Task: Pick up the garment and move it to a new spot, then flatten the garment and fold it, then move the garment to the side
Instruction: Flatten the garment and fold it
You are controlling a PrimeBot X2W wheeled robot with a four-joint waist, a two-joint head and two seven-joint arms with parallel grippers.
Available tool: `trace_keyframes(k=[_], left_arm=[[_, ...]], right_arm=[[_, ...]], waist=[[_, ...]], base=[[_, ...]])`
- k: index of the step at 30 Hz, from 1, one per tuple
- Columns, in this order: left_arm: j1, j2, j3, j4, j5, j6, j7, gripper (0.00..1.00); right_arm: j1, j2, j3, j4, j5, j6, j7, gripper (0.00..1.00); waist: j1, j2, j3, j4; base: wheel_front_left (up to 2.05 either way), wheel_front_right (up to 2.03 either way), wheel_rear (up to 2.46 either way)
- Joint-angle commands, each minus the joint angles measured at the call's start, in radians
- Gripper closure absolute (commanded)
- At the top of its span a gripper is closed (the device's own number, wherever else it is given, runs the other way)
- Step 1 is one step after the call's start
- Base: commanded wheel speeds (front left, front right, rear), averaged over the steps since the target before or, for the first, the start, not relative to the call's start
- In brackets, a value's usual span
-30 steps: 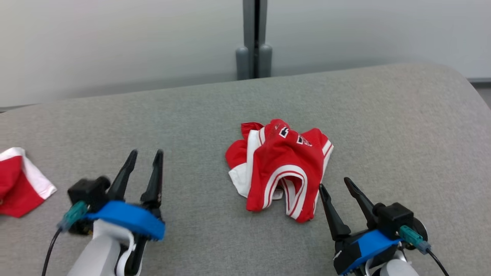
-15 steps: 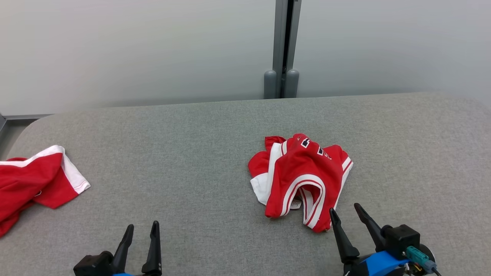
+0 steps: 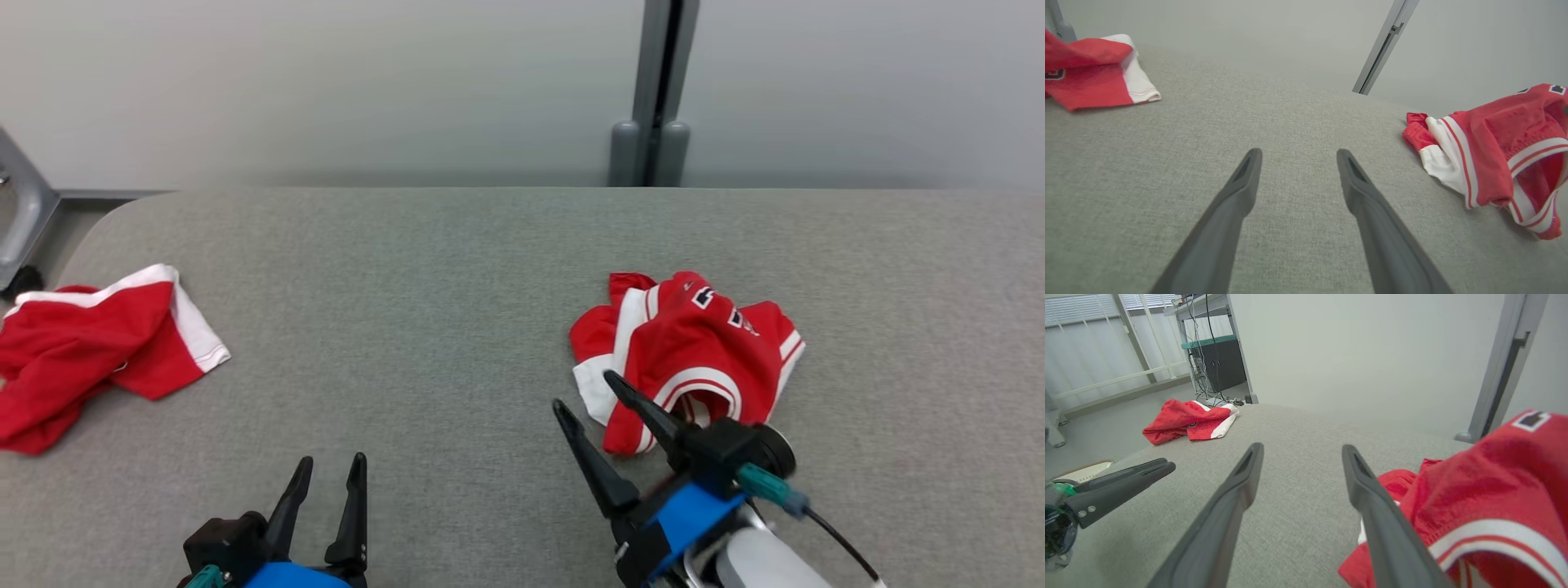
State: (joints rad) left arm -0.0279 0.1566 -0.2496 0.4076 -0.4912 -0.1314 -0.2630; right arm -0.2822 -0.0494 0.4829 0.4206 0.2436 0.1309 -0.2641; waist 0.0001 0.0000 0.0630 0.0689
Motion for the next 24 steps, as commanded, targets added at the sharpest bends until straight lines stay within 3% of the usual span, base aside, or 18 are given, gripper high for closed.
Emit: trace_keyframes(k=[1, 7, 14, 19, 24], left_arm=[[-0.018, 0.009, -0.008, 0.004, -0.006, 0.002, -0.003, 0.00], [-0.024, 0.017, -0.026, 0.031, -0.035, 0.001, -0.003, 0.00], [-0.026, 0.024, -0.033, 0.043, -0.057, 0.001, -0.003, 0.00], [-0.040, 0.021, -0.040, 0.040, -0.072, 0.001, -0.003, 0.00], [-0.057, 0.028, -0.051, 0.028, -0.074, 0.001, -0.003, 0.00]], right_arm=[[-0.036, -0.004, 0.019, 0.015, 0.014, 0.000, 0.000, 0.00], [-0.159, -0.004, 0.033, 0.237, 0.002, 0.000, 0.033, 0.00], [-0.178, -0.004, -0.074, 0.448, -0.107, 0.000, 0.096, 0.00], [-0.145, -0.007, -0.187, 0.528, -0.192, -0.001, 0.111, 0.00], [-0.122, -0.011, -0.195, 0.530, -0.181, -0.001, 0.094, 0.02]], waist=[[-0.0001, 0.0000, 0.017, 0.023], [-0.0001, 0.0000, 0.032, 0.083], [-0.0001, 0.0000, 0.045, 0.102], [-0.0001, 0.0000, 0.059, 0.091], [-0.0001, 0.0000, 0.076, 0.081]], base=[[0.00, 0.00, 0.00], [0.00, 0.00, 0.00], [0.00, 0.00, 0.00], [0.00, 0.00, 0.00], [0.00, 0.00, 0.00]])
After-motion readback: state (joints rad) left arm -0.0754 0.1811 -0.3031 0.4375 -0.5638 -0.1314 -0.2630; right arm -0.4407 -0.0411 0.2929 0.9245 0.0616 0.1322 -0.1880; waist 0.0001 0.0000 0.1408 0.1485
